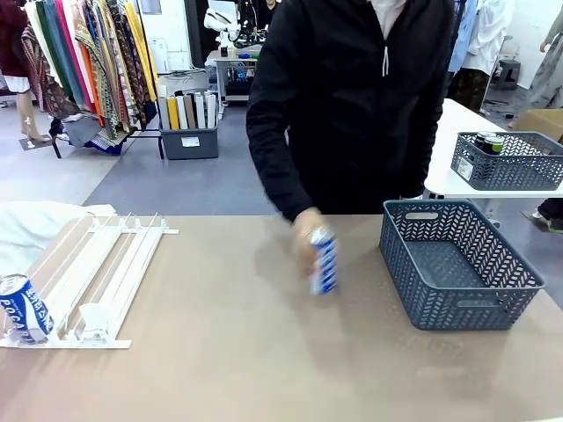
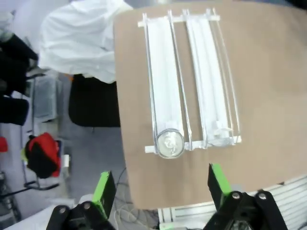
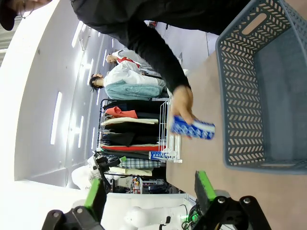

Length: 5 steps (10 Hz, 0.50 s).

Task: Retrieve and store the cans from the dispenser.
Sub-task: Pick up one can from the Automatic Can Dispenser and place it in the middle of the table.

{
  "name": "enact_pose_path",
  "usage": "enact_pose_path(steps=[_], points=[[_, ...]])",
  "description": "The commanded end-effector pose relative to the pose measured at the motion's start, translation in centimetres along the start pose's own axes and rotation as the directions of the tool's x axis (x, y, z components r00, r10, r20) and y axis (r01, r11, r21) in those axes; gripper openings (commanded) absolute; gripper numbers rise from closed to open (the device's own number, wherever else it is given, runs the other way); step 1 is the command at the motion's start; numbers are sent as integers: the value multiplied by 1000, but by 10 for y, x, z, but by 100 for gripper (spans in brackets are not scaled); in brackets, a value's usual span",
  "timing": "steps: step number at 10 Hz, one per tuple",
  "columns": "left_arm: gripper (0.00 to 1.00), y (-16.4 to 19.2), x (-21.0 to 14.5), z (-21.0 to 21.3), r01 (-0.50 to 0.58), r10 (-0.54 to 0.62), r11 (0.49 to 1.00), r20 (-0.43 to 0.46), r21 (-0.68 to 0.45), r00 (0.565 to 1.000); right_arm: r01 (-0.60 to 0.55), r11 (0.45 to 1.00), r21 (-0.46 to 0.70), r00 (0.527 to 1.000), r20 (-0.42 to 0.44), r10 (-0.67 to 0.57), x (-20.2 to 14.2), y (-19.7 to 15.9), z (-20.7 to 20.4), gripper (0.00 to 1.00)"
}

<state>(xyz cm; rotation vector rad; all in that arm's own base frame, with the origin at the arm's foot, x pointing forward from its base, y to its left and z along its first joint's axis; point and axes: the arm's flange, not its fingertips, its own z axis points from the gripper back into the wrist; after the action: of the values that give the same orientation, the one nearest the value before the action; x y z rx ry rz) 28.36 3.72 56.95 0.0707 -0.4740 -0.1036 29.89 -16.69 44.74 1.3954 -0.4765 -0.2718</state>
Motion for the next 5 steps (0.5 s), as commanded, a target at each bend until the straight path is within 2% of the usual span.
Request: enact_pose_path(steps=[1,2,3,5], points=[[100,10,-15,-6,-9,2,992,-54,-126,999,-9,1000,10,1000,1,9,1,3,0,100],[100,0,0,0,0,0,1000,0,0,1000,-9,1000,10,1000,1,9,1,3,0,100],[100,1,1,-15,0,4,999,-70,47,998,-9,1000,10,1000,1,9,1,3,0,100],[100,3,1,-47,-57,60,998,-154,22,986,-9,1000,10,1000,1,9,1,3,0,100]])
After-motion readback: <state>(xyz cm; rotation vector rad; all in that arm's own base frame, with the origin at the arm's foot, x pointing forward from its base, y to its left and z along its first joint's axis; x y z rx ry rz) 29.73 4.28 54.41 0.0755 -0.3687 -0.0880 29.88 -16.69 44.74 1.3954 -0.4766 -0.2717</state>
